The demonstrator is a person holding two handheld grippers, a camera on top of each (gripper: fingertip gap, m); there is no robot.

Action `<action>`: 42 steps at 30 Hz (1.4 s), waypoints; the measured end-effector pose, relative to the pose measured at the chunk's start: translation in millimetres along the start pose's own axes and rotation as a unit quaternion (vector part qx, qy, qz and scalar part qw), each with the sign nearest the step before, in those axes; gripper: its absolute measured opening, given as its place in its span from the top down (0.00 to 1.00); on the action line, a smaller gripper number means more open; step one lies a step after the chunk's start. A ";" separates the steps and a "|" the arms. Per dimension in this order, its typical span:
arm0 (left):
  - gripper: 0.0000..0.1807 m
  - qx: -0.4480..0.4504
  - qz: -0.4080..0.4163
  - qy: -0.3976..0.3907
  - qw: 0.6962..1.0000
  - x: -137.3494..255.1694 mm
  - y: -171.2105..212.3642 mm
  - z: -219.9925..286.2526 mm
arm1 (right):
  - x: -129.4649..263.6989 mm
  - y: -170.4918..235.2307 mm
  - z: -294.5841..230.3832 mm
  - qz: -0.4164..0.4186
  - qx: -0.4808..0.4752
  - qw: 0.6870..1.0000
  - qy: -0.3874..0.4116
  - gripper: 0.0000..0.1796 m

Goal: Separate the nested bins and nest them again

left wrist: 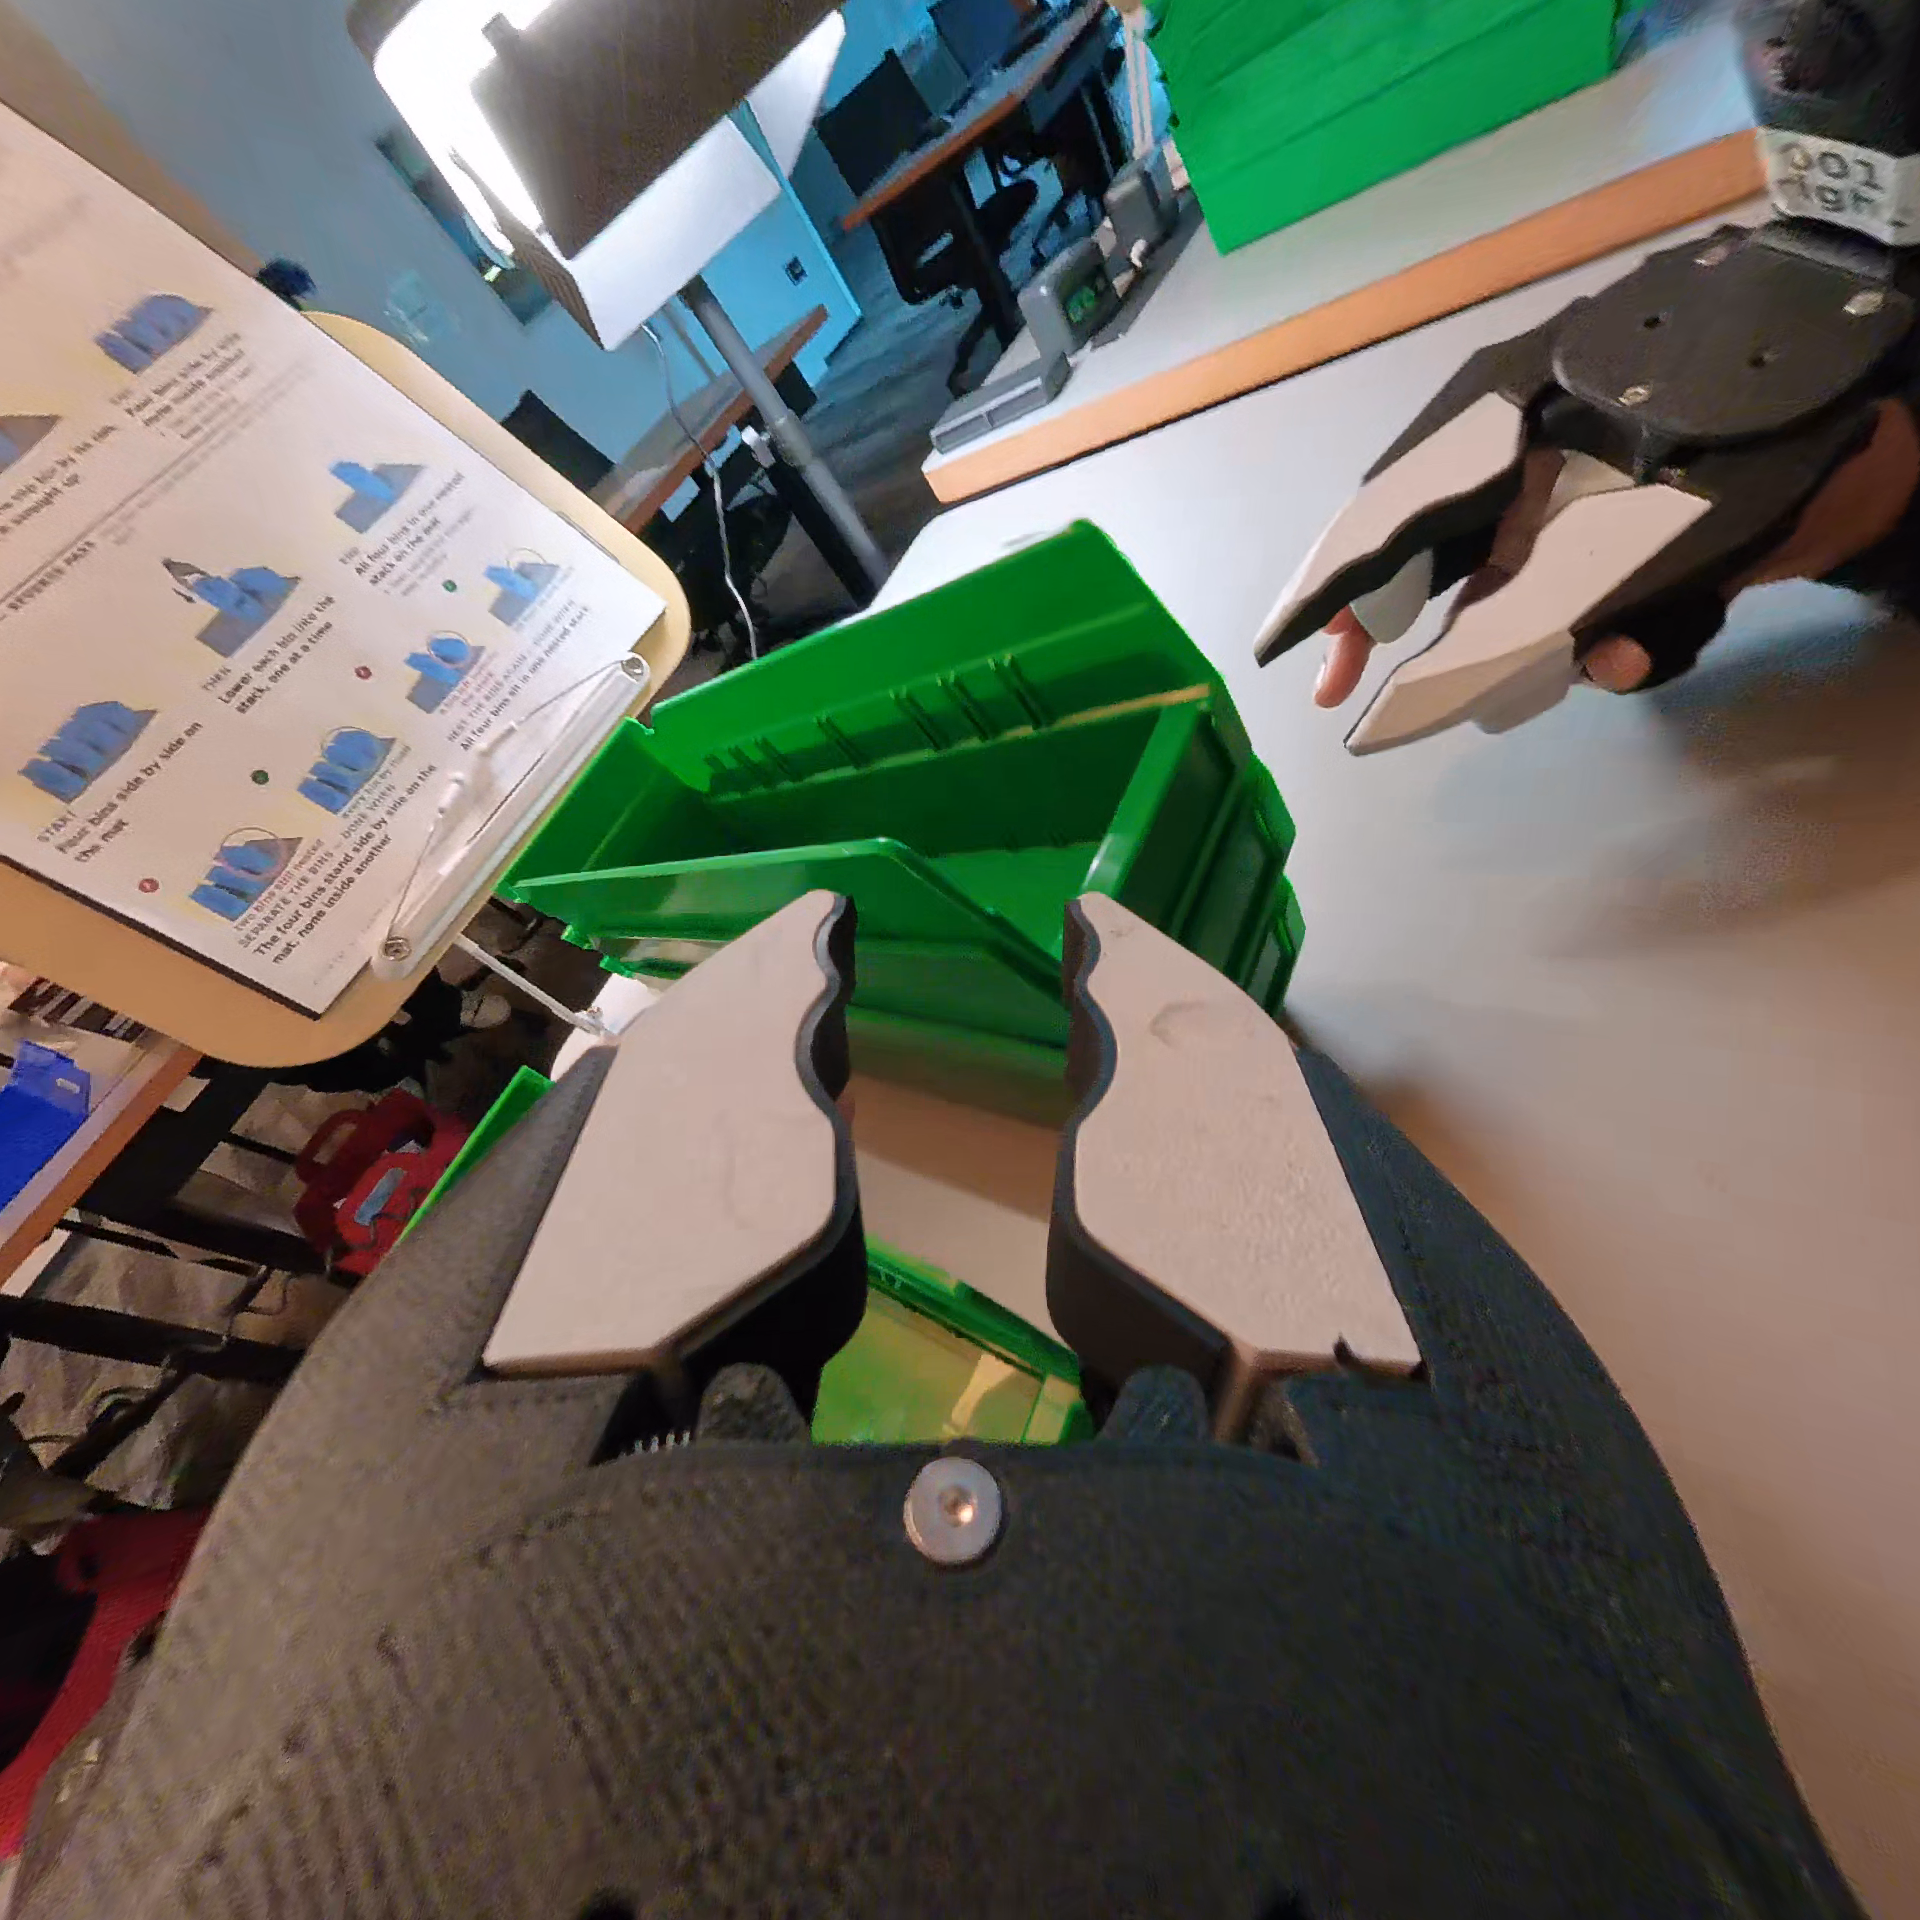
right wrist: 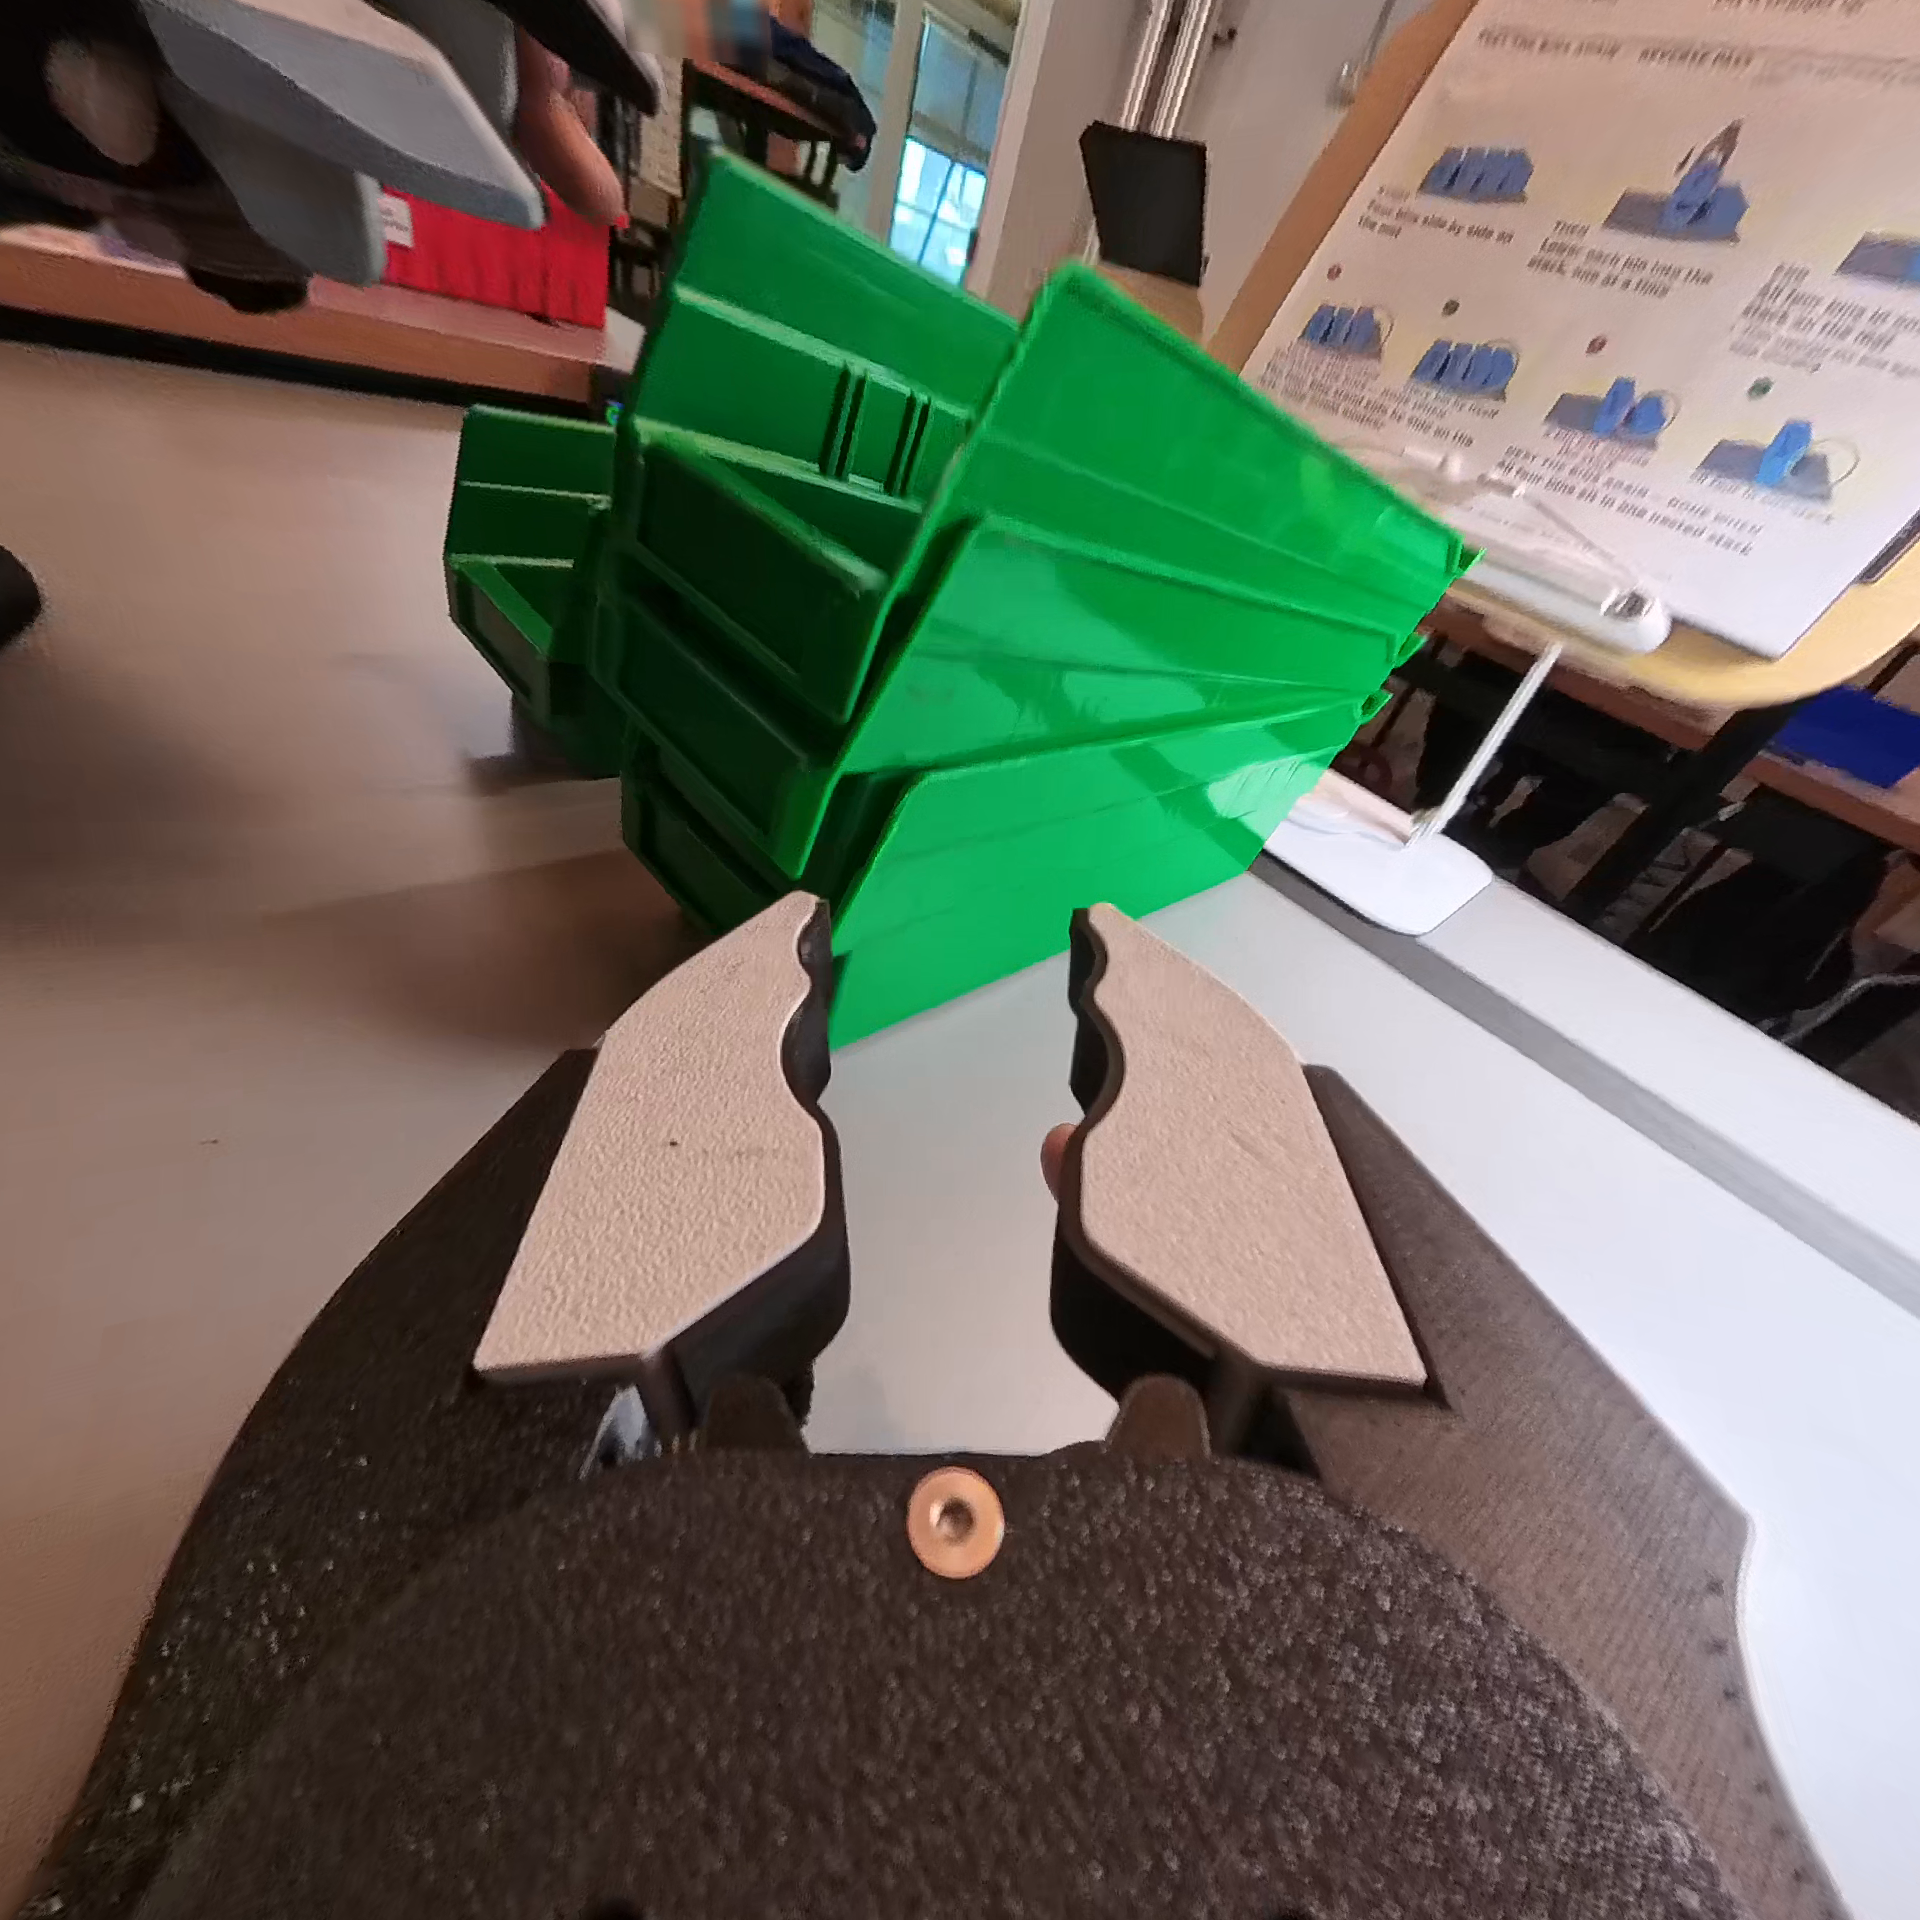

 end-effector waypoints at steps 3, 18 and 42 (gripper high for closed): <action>0.79 0.047 0.045 -0.031 0.997 0.4 1.6 -2.4 | 3.0 -29.6 -6.0 0.003 0.057 0.998 -0.017 0.76; 0.78 0.306 0.134 -0.133 0.933 29.5 51.8 19.6 | -72.9 -111.4 -74.9 -0.243 0.438 0.857 -0.120 0.73; 0.82 0.275 0.107 -0.151 0.943 56.2 85.0 28.9 | -97.9 -104.3 -67.3 -0.351 0.402 0.812 -0.237 0.85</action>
Point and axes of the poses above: each gripper's, where its closed fingertips meet, x back along the fingers, y out of its underside, z = x × y across the jaws, the point moved 8 cm from there along x, back along the fingers, and after that the axes turned 13 degrees about y, right-handed, at the moved point
